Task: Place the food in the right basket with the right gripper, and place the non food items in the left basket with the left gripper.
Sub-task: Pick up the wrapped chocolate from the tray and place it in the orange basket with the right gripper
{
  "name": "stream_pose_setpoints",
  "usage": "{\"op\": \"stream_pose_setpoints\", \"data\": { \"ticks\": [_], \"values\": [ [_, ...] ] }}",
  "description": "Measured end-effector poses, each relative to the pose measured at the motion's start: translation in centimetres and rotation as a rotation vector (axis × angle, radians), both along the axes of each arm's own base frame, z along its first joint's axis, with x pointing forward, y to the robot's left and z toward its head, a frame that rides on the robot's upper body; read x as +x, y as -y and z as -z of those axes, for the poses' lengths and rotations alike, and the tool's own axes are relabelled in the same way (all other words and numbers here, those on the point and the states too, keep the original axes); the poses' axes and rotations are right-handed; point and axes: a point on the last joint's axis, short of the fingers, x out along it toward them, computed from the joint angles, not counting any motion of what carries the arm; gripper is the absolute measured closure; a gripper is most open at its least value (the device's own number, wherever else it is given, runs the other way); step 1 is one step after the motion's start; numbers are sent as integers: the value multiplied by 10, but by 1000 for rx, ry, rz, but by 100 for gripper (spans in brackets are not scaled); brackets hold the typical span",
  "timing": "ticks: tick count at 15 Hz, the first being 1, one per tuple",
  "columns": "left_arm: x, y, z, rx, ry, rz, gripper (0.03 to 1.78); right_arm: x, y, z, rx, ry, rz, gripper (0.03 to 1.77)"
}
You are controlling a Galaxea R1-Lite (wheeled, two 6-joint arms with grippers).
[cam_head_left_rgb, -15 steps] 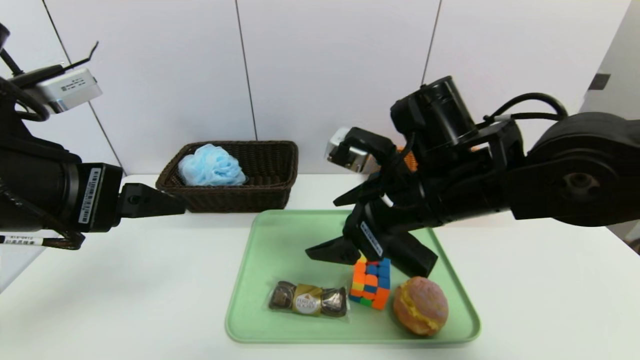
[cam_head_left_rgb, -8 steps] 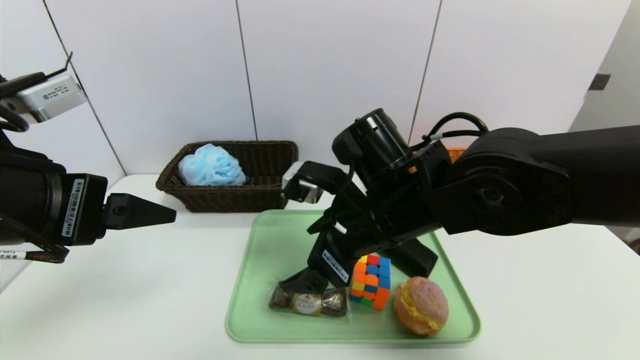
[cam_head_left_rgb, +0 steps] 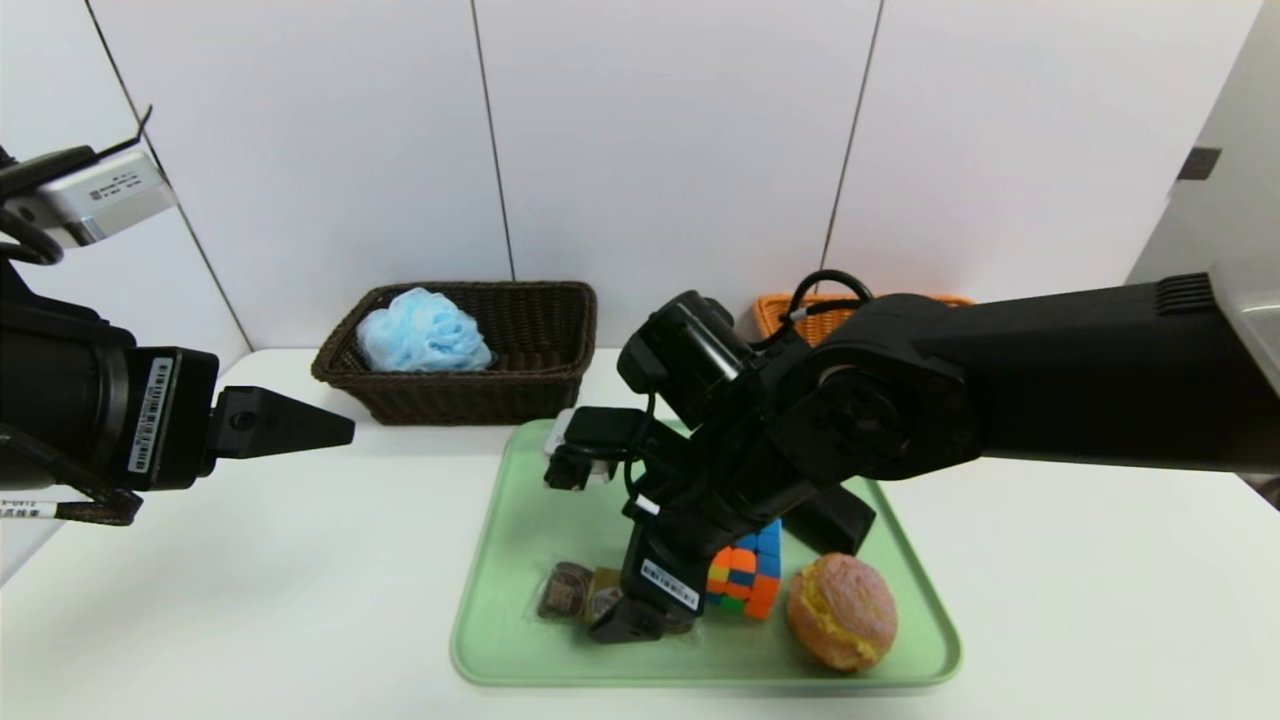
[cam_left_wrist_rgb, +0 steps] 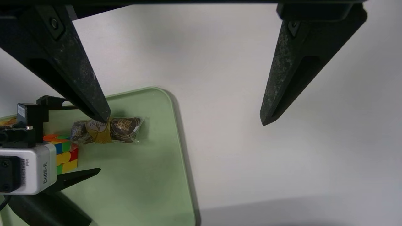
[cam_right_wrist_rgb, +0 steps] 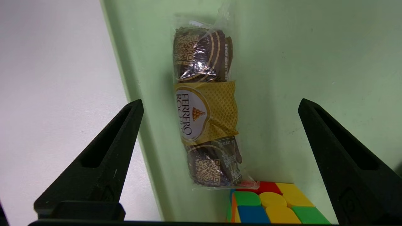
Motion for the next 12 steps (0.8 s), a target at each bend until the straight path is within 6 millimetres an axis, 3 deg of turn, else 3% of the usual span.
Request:
{"op": "stream_pose_setpoints", "data": {
  "ticks": [12],
  "values": [
    [2, 1, 4, 7, -16, -4, 12, -1, -7, 14, -69, -17, -23, 10]
  ]
}}
